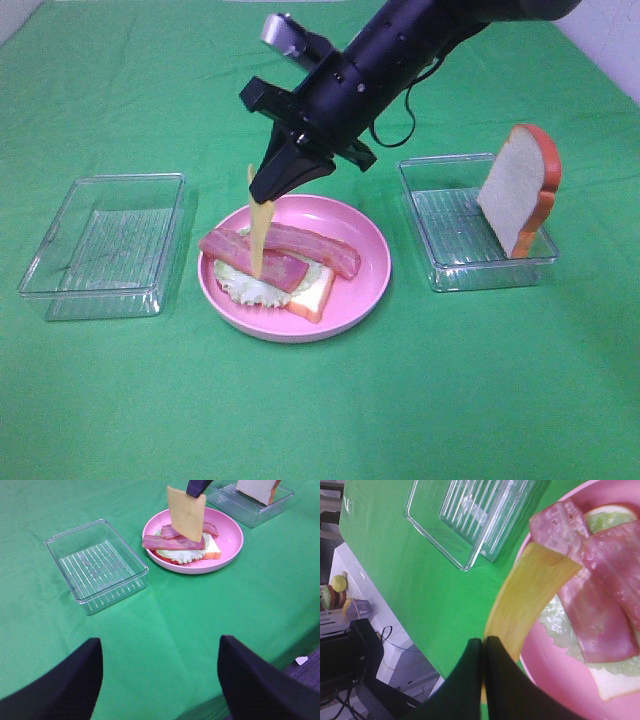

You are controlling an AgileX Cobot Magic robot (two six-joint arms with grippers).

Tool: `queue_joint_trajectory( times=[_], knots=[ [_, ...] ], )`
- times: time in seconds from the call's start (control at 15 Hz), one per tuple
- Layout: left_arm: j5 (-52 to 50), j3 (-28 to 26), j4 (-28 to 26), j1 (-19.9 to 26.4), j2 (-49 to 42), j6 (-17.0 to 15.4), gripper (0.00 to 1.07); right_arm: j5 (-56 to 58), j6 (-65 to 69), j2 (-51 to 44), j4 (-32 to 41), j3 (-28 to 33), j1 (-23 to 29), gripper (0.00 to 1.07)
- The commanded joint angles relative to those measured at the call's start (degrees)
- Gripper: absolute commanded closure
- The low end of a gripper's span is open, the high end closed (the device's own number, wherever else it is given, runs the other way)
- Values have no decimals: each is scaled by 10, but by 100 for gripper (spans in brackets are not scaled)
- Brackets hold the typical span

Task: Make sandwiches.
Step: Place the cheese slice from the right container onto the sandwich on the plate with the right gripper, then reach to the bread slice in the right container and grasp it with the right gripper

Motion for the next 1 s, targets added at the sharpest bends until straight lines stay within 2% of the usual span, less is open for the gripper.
queue_joint_trajectory(
  times=[0.07, 0.27, 0.6, 0.73, 0.8, 0.87, 1.0],
  knots=[
    [-5, 1, -2, -1, -13, -2, 43, -11, -7, 22, 13, 3, 6, 107],
    [-5, 1, -2, -1, -13, -2, 43, -19, -5, 45, 24, 3, 5, 107],
    [-5, 1, -2, -1, -13, -2, 43, -58, 115, 44, -131, 2, 5, 107],
    [-5, 1, -2, -1, -13, -2, 43, -62, 146, 44, -166, 2, 5, 104],
    [-5, 1, -2, -1, -13, -2, 43, -65, 158, 44, -174, 2, 5, 95],
    [-5, 1, -2, -1, -13, -2, 43, -65, 158, 44, -174, 2, 5, 82],
    [-5, 1, -2, -1, -13, -2, 43, -65, 158, 44, -171, 2, 5, 47]
  ],
)
